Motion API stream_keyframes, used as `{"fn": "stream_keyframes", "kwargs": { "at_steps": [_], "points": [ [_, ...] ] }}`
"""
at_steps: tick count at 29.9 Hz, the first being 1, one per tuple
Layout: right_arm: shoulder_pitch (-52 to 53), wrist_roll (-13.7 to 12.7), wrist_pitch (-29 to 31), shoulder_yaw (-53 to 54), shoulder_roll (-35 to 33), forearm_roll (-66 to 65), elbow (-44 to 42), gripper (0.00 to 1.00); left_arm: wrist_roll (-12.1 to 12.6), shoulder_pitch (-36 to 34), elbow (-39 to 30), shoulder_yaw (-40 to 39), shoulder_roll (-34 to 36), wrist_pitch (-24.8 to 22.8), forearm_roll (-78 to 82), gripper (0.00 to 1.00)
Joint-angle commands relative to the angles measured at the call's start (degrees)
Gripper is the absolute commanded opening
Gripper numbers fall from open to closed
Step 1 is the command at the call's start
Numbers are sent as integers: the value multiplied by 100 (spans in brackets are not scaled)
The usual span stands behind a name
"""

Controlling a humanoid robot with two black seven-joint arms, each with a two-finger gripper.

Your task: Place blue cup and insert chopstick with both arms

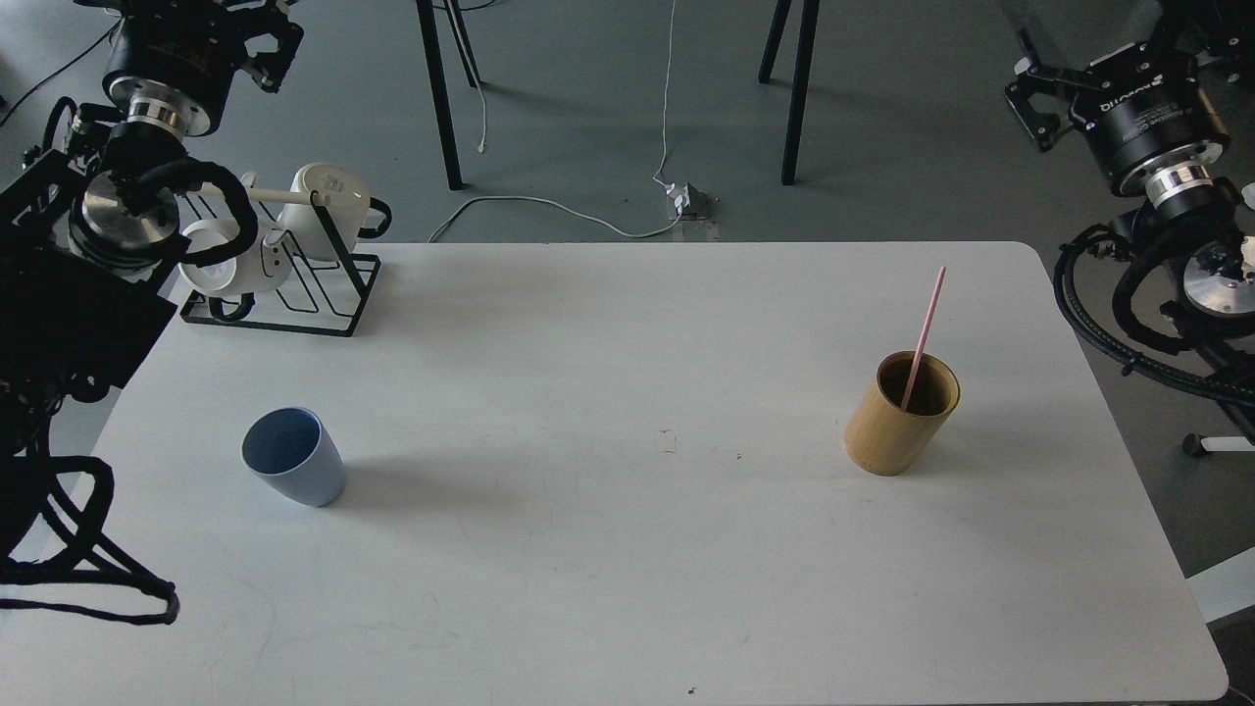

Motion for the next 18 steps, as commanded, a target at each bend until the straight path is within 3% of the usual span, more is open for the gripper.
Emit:
{"fn": "stream_keyframes", "kwargs": {
  "at_steps": [1,9,12,18],
  "points": [
    [-6,-30,0,-8,1,-43,4,99,2,7,19,29,-2,0,0,99],
    [-23,-13,0,71,-8,-78,31,99,81,-55,-147,99,68,0,44,99],
    [-14,5,0,80,-17,-78,31,99,63,-37,-673,134,365,0,315,99],
    [-32,22,0,80,-70,-78,66,99,28,-46,-2027,222,1244,0,2299,99]
  ]
}}
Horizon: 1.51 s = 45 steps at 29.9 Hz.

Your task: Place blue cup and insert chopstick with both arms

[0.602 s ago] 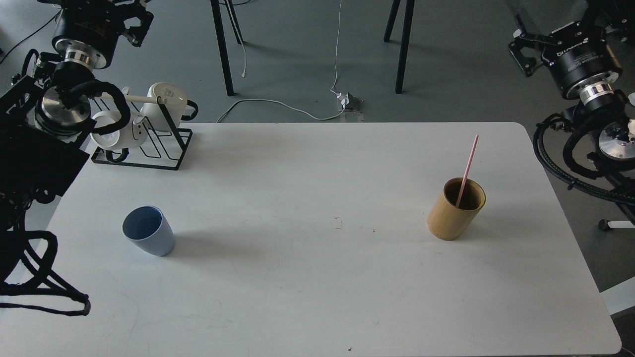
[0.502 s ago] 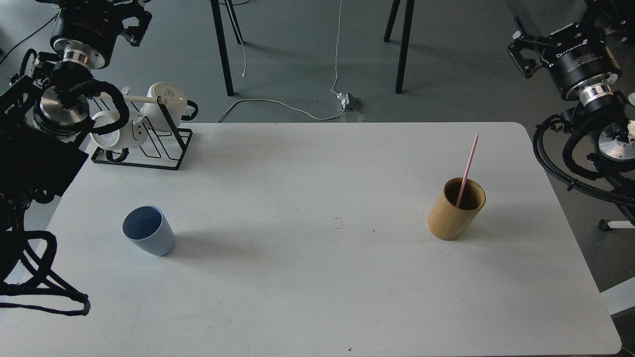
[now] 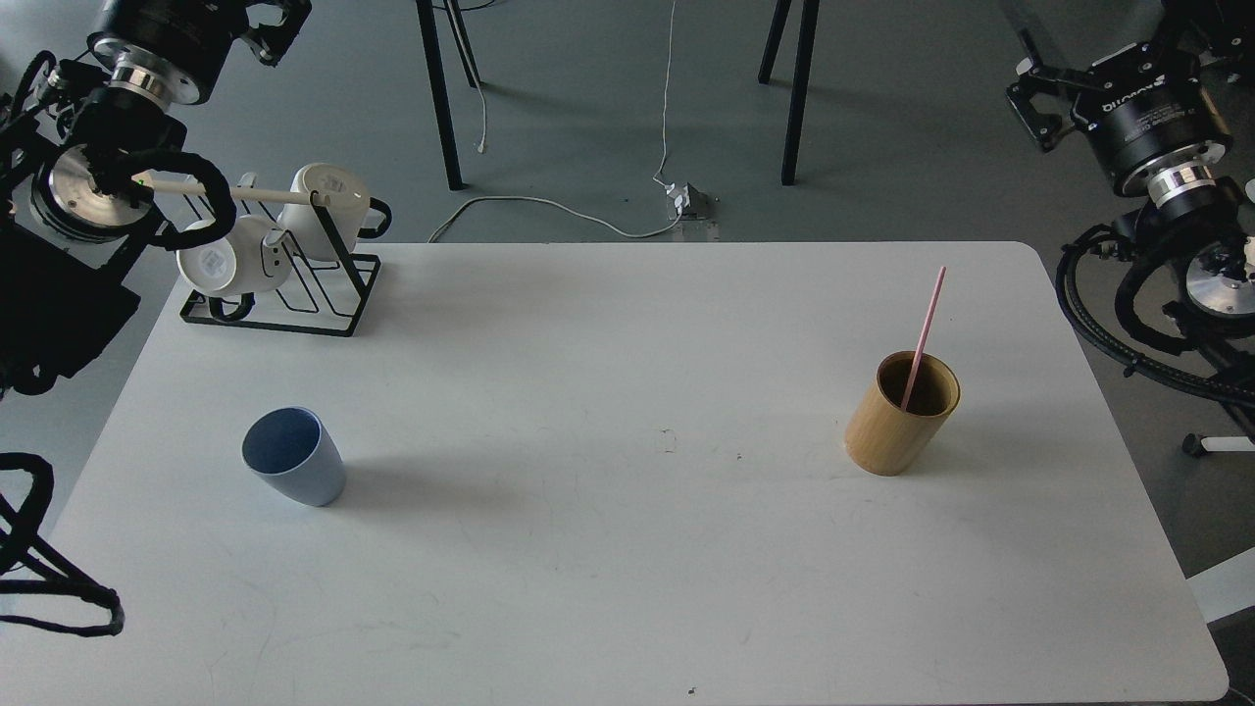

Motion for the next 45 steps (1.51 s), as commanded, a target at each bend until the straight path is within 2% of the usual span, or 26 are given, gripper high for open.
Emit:
{"fn": "stream_keyframes", "kwargs": {
  "at_steps": [1,5,11,13,18,25,28,33,37,41,45],
  "points": [
    [-21,11,0,0,-40,0,42,99,-1,-22,-676,10,460,1,1322,99],
    [-65,19,0,0,-49,0,51,99,-1,-22,-1449,10,1013,1,2974,99],
    [-126,28,0,0,-49,0,60,99,-19,40,-3162,19,2173,1,5724,98],
    [-135,28,0,-9,-49,0,69,99,-27,136,-3541,63,2429,1,6472,98],
    [-188,28,0,-18,-58,-9,262,99,-440,681,-4070,352,3000,1,8335,98],
    [-293,37,0,-9,-102,-9,271,99,-976,1401,-3921,695,3194,1,10570,92],
    [-320,37,0,-18,-128,-17,254,99,-1240,1814,-3710,915,3221,304,11062,87],
    [-372,37,0,-18,-146,-17,254,99,-1275,2193,-3113,1336,3107,1174,11503,83],
    [-372,37,0,-9,-146,-17,254,99,-1284,2211,-2919,1837,2949,1421,11521,77],
    [-372,46,0,-9,-146,-17,254,99,-1284,2228,-2709,2022,2843,1518,11521,65],
    [-372,46,0,-9,-146,-17,253,99,-1293,2220,-2191,2058,2483,1535,11512,54]
  ]
}}
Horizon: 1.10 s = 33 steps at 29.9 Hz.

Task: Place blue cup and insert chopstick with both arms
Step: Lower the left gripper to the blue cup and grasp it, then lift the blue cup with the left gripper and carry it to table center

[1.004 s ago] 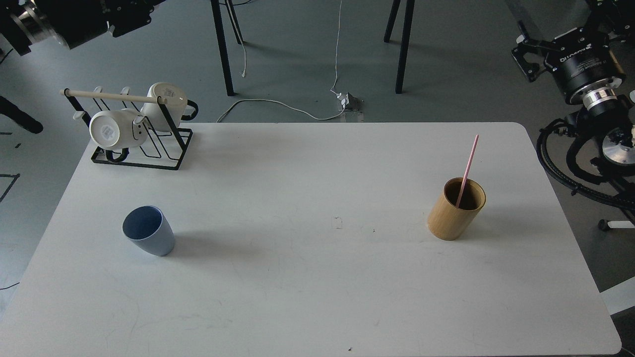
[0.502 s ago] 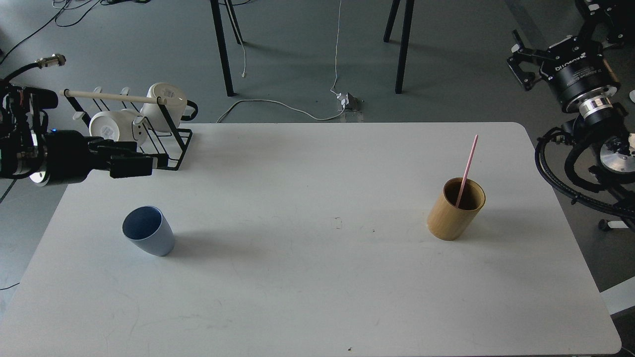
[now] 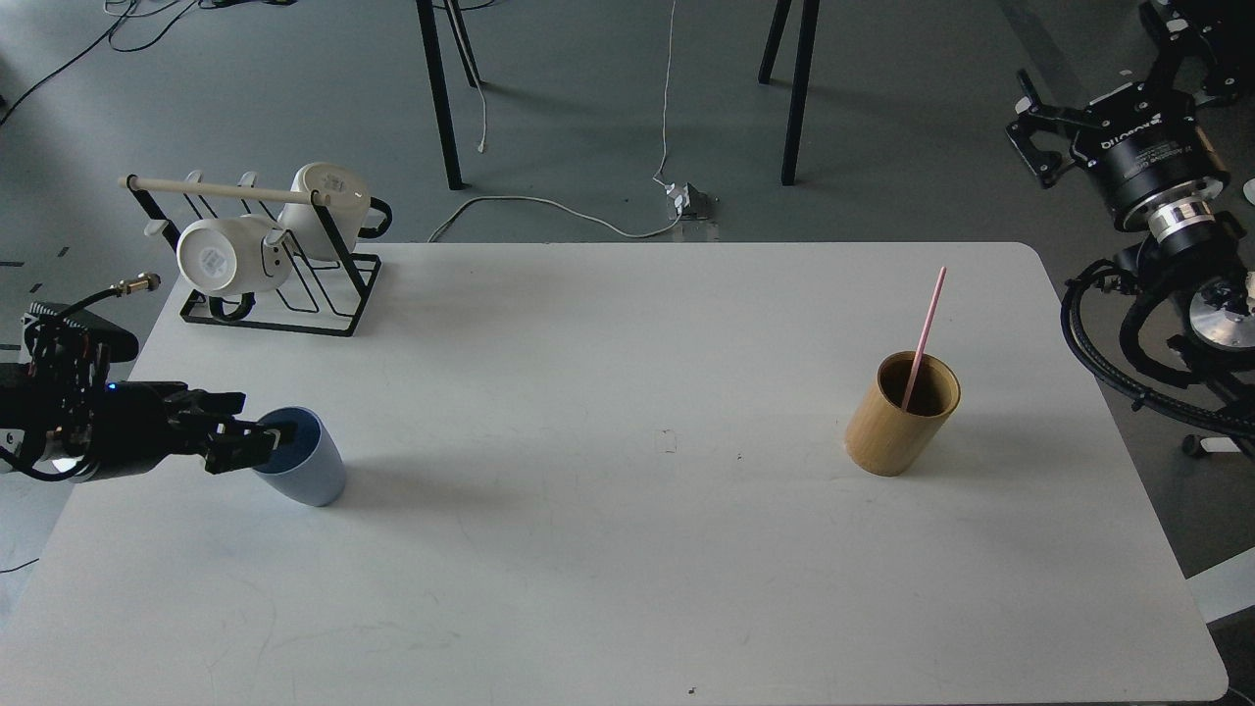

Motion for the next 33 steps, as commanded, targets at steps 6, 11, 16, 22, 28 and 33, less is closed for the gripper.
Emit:
{"fn": "stream_keyframes", "kwargs": {
  "at_steps": [6,11,16,22,28,33],
  "points": [
    [-8,6,0,1,-70,-17,-3,99,-144,6,517,48,-269,-57,19,8],
    [-17,6,0,1,-79,-17,-12,99,-144,-99,500,101,-269,-57,10,4],
    [-17,14,0,1,-79,-17,-3,99,-144,-406,412,93,-269,-241,19,0],
    [-9,6,0,27,-149,-17,5,99,-144,-1671,-220,93,-392,-1320,45,0],
    [62,6,0,159,-298,-17,-3,99,-144,-2621,-327,154,-1744,-1521,746,0],
    [71,6,0,159,-404,-17,-3,99,-144,-2921,-230,268,-3017,-1521,1592,1]
  ]
}}
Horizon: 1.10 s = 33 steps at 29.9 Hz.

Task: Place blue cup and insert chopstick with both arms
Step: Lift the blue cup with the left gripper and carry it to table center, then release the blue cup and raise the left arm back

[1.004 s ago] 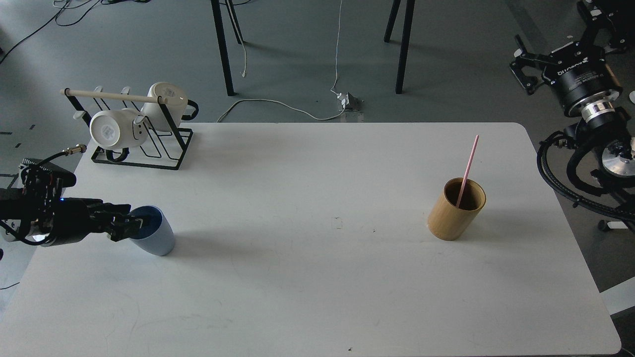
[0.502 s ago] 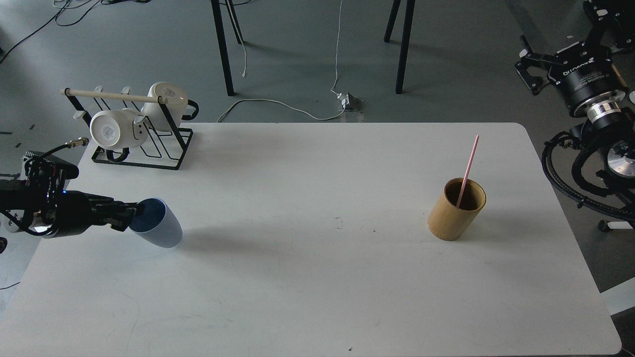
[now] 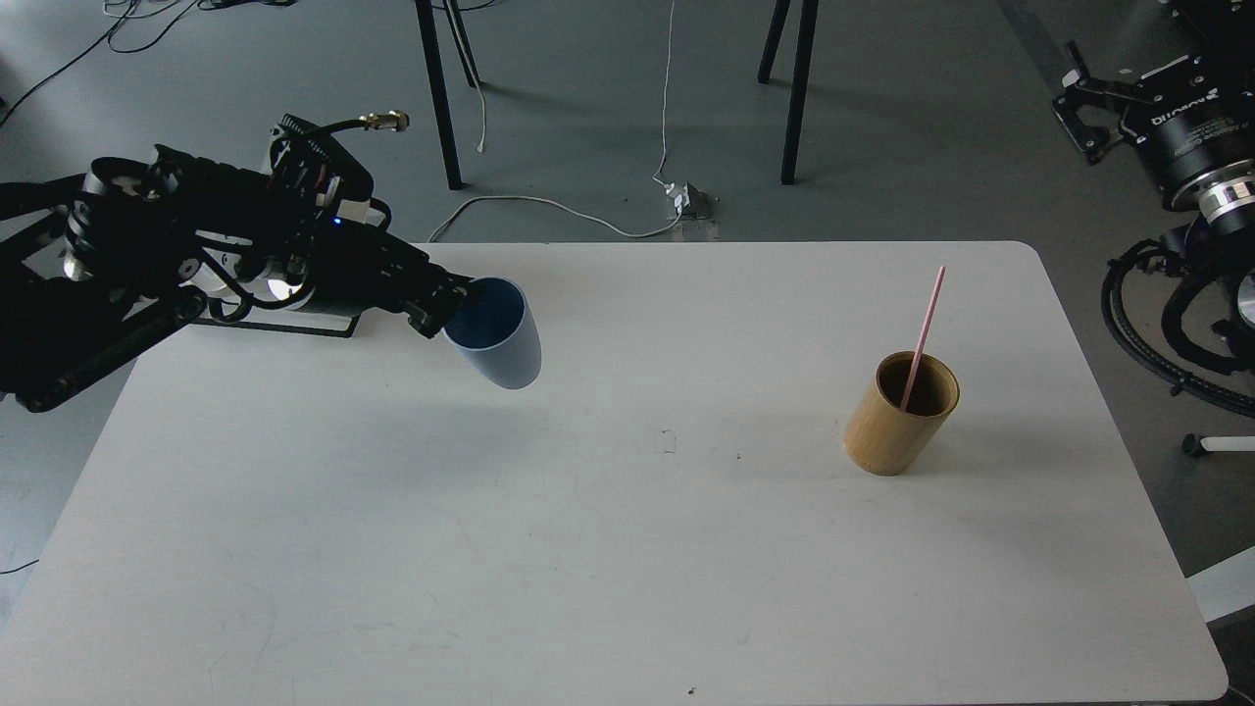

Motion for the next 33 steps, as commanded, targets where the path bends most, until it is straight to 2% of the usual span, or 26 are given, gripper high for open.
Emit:
{"fn": "stream_keyframes", "kwargs": {
  "at_steps": [1,4,10,16,24,26,28,33],
  "points": [
    [6,-1,0,0,-92,0,1,99,0,-136,88,60,-1011,0,357,1],
    [-2,-1,0,0,-171,0,18,99,0,-101,132,261,-1531,0,427,1],
    [6,-1,0,44,-180,0,1,99,13,48,176,1105,-1909,0,489,1],
    [6,-1,0,44,-136,-8,10,99,136,128,799,1185,-2270,0,524,2],
    [6,-1,0,61,-163,-8,18,99,145,119,852,1185,-2297,0,666,3],
    [6,-1,0,53,-163,-8,27,99,145,102,852,1176,-2297,0,666,6],
    [6,-1,0,53,-163,-8,27,99,154,93,844,1150,-2288,0,666,14],
    [15,-1,0,26,-180,-26,97,99,110,66,765,1053,-2165,0,666,20]
  ]
}}
